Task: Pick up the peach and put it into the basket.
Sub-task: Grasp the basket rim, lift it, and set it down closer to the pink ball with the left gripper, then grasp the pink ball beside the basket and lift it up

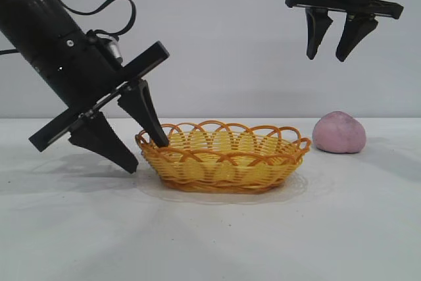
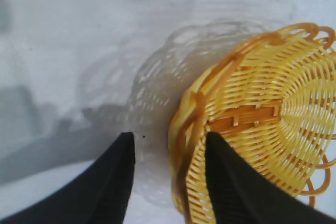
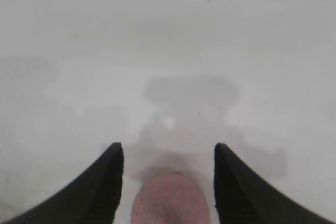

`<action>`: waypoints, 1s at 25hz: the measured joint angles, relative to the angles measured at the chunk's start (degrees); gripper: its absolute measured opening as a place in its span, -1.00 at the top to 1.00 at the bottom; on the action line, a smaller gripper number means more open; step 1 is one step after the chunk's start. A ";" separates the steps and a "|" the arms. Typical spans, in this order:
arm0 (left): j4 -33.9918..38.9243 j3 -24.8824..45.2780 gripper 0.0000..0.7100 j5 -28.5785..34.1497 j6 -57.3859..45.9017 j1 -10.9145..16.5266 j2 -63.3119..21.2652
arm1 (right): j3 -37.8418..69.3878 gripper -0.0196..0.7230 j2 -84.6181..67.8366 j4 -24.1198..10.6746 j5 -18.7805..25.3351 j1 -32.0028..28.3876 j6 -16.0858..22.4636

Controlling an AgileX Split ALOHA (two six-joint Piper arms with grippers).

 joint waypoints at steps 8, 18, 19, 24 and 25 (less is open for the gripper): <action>8.67 0.19 0.13 1.64 -0.58 5.54 -8.49 | 0.00 -0.05 0.00 0.00 0.09 0.00 0.00; 71.85 0.19 0.13 -0.60 -44.42 8.59 -10.89 | 0.00 -0.05 0.00 1.07 0.09 0.00 0.00; 73.27 0.19 0.13 -0.60 -45.37 9.44 -11.66 | 0.00 -0.05 0.00 1.21 0.09 0.00 0.00; 74.24 0.19 0.13 -0.60 -45.36 15.60 -17.57 | 0.00 -0.05 0.00 1.43 0.22 0.00 0.00; 73.04 0.19 0.13 -0.60 -44.16 16.62 -18.92 | 0.00 -0.05 0.00 1.55 0.22 0.00 0.00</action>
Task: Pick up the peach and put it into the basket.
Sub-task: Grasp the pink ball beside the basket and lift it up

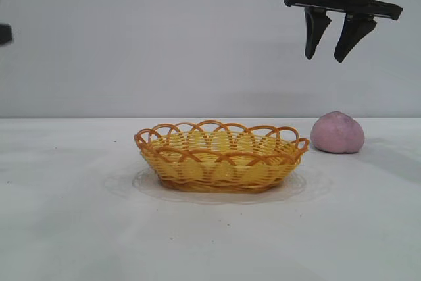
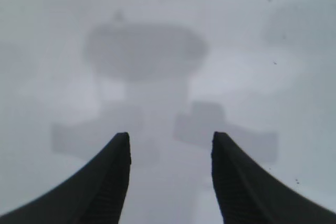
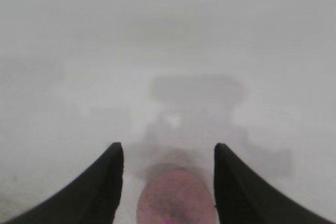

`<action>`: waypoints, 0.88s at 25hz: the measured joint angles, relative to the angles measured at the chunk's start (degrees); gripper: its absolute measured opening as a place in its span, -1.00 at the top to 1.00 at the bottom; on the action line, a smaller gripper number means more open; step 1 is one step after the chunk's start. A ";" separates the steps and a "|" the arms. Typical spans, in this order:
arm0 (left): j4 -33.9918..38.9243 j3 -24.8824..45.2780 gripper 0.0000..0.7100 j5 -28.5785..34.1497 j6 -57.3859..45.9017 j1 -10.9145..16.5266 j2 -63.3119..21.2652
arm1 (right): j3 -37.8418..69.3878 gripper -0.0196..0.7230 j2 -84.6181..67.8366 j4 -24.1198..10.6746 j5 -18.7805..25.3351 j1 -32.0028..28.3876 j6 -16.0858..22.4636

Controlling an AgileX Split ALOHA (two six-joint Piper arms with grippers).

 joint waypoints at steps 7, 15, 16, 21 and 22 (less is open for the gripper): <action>-6.67 0.81 0.13 0.50 5.14 -0.02 -11.57 | 0.00 -0.05 0.00 0.36 0.80 0.00 -0.41; -7.33 14.89 0.13 11.86 5.14 -5.64 -41.39 | 0.00 -0.05 0.00 0.58 1.54 0.00 -1.48; -7.33 16.90 0.13 13.84 5.14 -5.64 -44.58 | 0.00 -0.05 0.00 0.62 1.54 0.00 -1.75; -7.76 26.33 0.13 22.21 5.14 -5.64 -63.63 | 0.00 -0.05 0.00 1.36 1.62 0.00 -3.26; -7.76 27.33 0.13 23.58 5.14 -5.64 -67.42 | 0.00 -0.05 0.00 1.36 1.62 0.00 -3.39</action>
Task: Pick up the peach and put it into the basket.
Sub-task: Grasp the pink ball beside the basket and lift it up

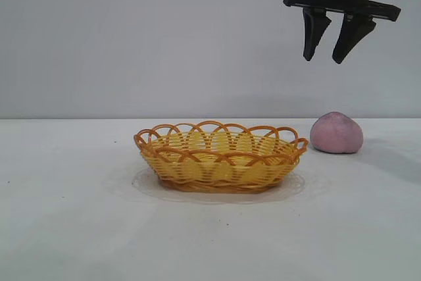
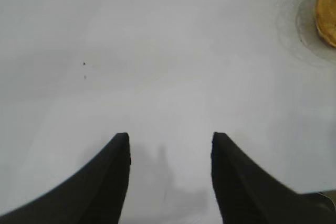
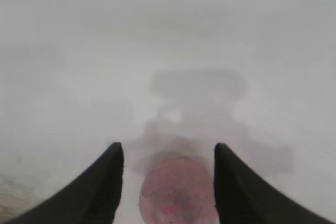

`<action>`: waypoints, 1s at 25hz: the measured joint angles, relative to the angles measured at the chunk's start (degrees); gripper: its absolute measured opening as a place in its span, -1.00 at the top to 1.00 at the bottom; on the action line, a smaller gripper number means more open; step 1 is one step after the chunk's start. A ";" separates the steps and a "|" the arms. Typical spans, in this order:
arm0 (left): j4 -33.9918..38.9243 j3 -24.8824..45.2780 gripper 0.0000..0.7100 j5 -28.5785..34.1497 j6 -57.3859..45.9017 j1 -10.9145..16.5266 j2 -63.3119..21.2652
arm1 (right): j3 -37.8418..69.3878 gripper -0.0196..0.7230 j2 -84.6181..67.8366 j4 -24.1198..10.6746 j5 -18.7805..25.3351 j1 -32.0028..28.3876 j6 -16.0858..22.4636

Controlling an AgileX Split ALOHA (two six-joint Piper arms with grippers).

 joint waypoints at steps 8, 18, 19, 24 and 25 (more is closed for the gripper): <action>1.04 4.60 0.13 8.56 0.26 0.00 -18.02 | 0.00 -0.05 0.00 0.38 0.27 0.00 -0.61; -1.63 6.32 0.13 6.73 2.91 0.00 -30.08 | -0.09 -0.05 0.34 0.52 2.83 0.11 -0.97; -1.77 6.32 0.13 6.73 2.91 0.00 -30.16 | -0.09 -0.05 0.43 0.52 3.69 0.11 -0.99; -2.46 6.32 0.13 6.73 2.95 0.00 -30.16 | -0.09 -0.05 2.86 0.28 7.64 0.11 -1.09; -2.50 6.32 0.13 6.73 3.04 0.45 -30.16 | -0.09 -0.05 3.86 0.28 8.35 0.11 -1.09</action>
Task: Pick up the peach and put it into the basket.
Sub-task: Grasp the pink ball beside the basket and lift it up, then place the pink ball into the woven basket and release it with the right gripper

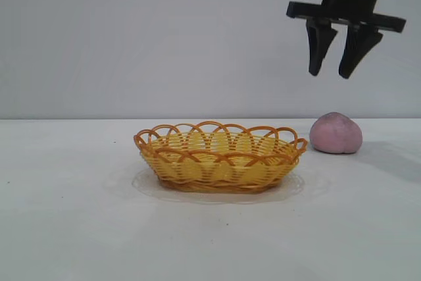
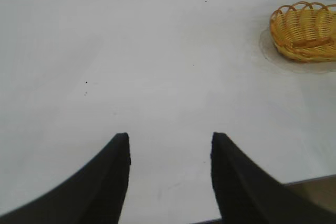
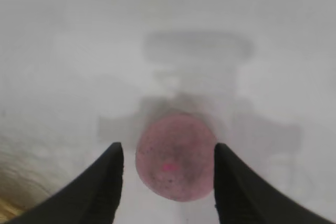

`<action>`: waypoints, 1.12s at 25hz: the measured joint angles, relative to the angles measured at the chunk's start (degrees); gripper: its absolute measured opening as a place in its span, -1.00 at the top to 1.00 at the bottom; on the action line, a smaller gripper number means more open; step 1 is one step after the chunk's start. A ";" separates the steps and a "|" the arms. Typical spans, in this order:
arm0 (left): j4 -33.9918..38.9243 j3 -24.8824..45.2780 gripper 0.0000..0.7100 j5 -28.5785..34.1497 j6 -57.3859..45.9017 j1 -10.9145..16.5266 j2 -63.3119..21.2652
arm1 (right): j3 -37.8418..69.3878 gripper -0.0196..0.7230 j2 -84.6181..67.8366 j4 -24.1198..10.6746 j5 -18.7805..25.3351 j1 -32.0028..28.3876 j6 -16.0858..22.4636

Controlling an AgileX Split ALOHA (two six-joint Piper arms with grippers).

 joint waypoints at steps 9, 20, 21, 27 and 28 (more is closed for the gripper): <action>-0.09 0.00 0.13 -0.12 0.00 4.63 0.00 | -0.32 0.76 6.80 -0.25 0.48 0.00 0.00; -0.09 0.00 0.13 -0.12 0.04 6.82 0.00 | -0.26 0.95 -8.15 3.38 5.67 13.77 -9.03; -0.09 0.00 0.13 -0.12 0.04 6.82 0.00 | -0.26 0.95 -8.41 3.86 6.72 15.47 -9.31; -0.09 0.00 0.13 -0.12 0.04 6.82 0.00 | 2.94 0.95 -5.00 4.31 7.28 21.03 -9.46; -0.09 0.00 0.13 -0.12 0.04 6.82 0.00 | 3.69 0.95 -3.92 4.31 7.14 21.31 -9.44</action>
